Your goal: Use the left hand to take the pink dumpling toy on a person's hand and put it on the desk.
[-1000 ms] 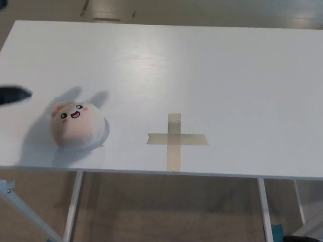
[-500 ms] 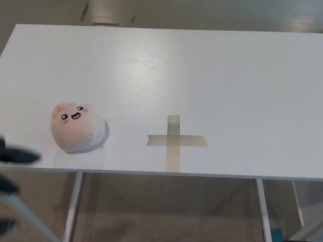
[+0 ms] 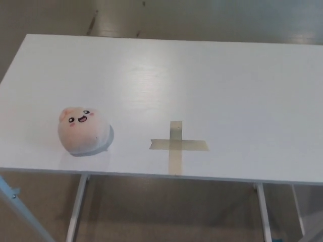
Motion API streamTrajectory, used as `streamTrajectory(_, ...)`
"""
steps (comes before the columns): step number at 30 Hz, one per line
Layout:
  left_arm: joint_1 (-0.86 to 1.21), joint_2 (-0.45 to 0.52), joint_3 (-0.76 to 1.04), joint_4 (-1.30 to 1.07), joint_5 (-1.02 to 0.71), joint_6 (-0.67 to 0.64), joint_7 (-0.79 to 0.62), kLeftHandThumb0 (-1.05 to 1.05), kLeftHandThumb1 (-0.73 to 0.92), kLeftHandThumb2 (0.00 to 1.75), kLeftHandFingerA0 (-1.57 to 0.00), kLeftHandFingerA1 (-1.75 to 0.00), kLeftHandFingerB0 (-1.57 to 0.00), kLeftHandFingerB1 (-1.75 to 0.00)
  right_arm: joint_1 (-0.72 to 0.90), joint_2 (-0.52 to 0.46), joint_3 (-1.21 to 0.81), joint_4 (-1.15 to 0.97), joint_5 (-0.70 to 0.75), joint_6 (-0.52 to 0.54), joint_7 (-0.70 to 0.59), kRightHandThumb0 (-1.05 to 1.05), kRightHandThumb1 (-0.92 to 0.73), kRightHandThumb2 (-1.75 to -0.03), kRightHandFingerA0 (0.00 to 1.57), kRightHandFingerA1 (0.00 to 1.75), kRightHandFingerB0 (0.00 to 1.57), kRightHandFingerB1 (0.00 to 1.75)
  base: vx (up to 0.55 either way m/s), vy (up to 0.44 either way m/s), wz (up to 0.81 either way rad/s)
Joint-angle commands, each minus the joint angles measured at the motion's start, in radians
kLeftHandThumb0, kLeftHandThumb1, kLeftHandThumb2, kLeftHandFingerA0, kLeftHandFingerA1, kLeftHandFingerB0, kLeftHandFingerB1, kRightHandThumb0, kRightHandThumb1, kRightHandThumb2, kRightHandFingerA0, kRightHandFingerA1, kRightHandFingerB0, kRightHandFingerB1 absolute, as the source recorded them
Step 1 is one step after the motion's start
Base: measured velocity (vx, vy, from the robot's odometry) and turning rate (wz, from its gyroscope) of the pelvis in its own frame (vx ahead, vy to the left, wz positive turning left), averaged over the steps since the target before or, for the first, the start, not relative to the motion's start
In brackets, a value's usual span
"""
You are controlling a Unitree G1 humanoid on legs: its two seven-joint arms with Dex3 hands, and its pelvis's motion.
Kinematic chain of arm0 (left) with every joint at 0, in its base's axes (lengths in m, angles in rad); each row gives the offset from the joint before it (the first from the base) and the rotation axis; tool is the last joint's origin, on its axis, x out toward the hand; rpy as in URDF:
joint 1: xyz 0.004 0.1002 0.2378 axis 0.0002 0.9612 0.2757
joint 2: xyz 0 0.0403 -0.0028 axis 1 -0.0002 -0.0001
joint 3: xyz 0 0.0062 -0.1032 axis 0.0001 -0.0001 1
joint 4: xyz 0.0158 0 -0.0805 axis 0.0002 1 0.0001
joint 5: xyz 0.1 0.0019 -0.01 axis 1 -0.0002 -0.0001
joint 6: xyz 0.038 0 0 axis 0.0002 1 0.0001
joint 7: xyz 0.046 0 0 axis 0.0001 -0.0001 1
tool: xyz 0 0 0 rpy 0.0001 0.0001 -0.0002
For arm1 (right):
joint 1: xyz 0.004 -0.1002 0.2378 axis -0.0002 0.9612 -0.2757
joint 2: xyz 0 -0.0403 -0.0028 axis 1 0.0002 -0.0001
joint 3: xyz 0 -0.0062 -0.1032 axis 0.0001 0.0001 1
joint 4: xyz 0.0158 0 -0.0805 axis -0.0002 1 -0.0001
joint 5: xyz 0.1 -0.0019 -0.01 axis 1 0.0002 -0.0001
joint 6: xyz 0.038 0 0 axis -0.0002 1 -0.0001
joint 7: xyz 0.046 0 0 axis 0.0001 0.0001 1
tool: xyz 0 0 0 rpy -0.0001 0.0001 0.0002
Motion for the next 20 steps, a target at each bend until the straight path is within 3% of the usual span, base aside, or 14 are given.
streamTrajectory(1,-0.331,-0.06,-0.276,0.511,0.389,0.031,0.408,-0.55,0.67,0.6,-0.64,-0.44,-0.44,-0.36,0.033,0.009,0.012,0.017,-0.016,-0.007,-0.031,-0.21,-0.67,-0.6,0.63,0.46,0.51,0.42,0.0,0.0,0.0)
streamTrajectory(2,-0.417,-0.08,-0.293,0.646,0.385,0.047,0.454,-0.72,0.64,0.95,-0.46,-0.52,-0.34,-0.47,0.035,0.011,0.011,0.017,-0.014,-0.008,-0.033,-0.21,-0.67,-0.6,0.63,0.46,0.51,0.42,0.0,0.0,0.0)
streamTrajectory(4,-0.572,-0.12,-0.305,0.9,0.359,0.086,0.537,-0.81,0.74,1.08,-0.37,-0.5,-0.2,-0.41,0.038,0.016,0.009,0.016,-0.01,-0.011,-0.032,-0.21,-0.67,-0.6,0.63,0.46,0.52,0.42,0.0,0.0,0.0)
streamTrajectory(5,-0.674,-0.15,-0.294,1.08,0.327,0.118,0.601,-0.76,0.88,0.67,-0.35,-0.33,-0.3,-0.31,0.037,0.021,0.008,0.015,-0.008,-0.013,-0.031,-0.22,-0.67,-0.6,0.63,0.46,0.52,0.42,0.0,0.0,0.0)
streamTrajectory(7,-0.713,-0.164,-0.282,1.173,0.306,0.125,0.651,-0.75,0.9,0.68,-0.32,-0.32,-0.24,-0.29,0.039,0.024,0.008,0.013,-0.007,-0.015,-0.031,-0.22,-0.67,-0.6,0.63,0.46,0.51,0.42,0.0,0.0,0.0)
streamTrajectory(8,-0.717,-0.177,-0.273,1.226,0.296,0.133,0.698,-0.76,0.76,0.98,-0.22,-0.43,-0.14,-0.39,0.042,0.026,0.007,0.011,-0.005,-0.02,-0.029,-0.22,-0.67,-0.6,0.63,0.46,0.51,0.42,0.0,0.0,0.0)
streamTrajectory(10,-0.721,-0.189,-0.266,1.284,0.285,0.139,0.75,-0.76,0.76,0.98,-0.22,-0.43,-0.14,-0.39,0.046,0.027,0.005,0.009,-0.003,-0.026,-0.028,-0.22,-0.67,-0.6,0.63,0.46,0.51,0.42,0.0,0.0,0.0)
streamTrajectory(11,-0.714,-0.171,-0.29,1.318,0.298,0.12,0.736,-0.71,0.91,0.69,-0.31,-0.33,-0.15,-0.27,0.043,0.029,0.001,0.008,0.002,-0.026,-0.025,-0.22,-0.67,-0.6,0.63,0.47,0.52,0.42,0.0,0.0,0.0)
streamTrajectory(12,-0.732,-0.155,-0.305,1.336,0.301,0.109,0.702,-0.73,0.77,1.0,-0.25,-0.45,-0.13,-0.39,0.03,0.024,-0.002,0.007,0.005,-0.023,-0.022,-0.22,-0.67,-0.6,0.64,0.47,0.52,0.43,0.0,0.0,0.0)
streamTrajectory(13,-0.748,-0.149,-0.308,1.342,0.297,0.107,0.683,-0.73,0.77,1.0,-0.25,-0.45,-0.13,-0.39,0.021,0.021,-0.004,0.006,0.007,-0.021,-0.021,-0.22,-0.67,-0.6,0.64,0.47,0.52,0.43,0.0,0.0,0.0)
streamTrajectory(14,-0.763,-0.142,-0.31,1.348,0.292,0.101,0.667,-0.7,0.92,0.7,-0.35,-0.34,-0.19,-0.28,0.012,0.016,-0.005,0.006,0.007,-0.018,-0.019,-0.22,-0.67,-0.6,0.64,0.47,0.52,0.43,0.0,0.0,0.0)
streamTrajectory(17,-0.78,-0.13,-0.308,1.369,0.27,0.084,0.652,-0.72,0.77,0.99,-0.28,-0.45,-0.16,-0.4,0.0,0.012,-0.001,0.004,0.002,-0.012,-0.019,-0.22,-0.67,-0.6,0.64,0.47,0.52,0.43,0.0,0.0,0.0)
streamTrajectory(18,-0.782,-0.128,-0.305,1.376,0.261,0.082,0.643,-0.69,0.92,0.7,-0.38,-0.35,-0.22,-0.29,-0.003,0.012,-0.001,0.004,0.003,-0.01,-0.018,-0.22,-0.67,-0.6,0.63,0.47,0.52,0.43,0.0,0.0,0.0)
streamTrajectory(20,-0.785,-0.126,-0.304,1.384,0.255,0.08,0.637,-0.69,0.92,0.7,-0.38,-0.35,-0.22,-0.29,-0.005,0.013,-0.003,0.003,0.005,-0.01,-0.018,-0.22,-0.67,-0.6,0.63,0.47,0.52,0.43,0.0,0.0,0.0)
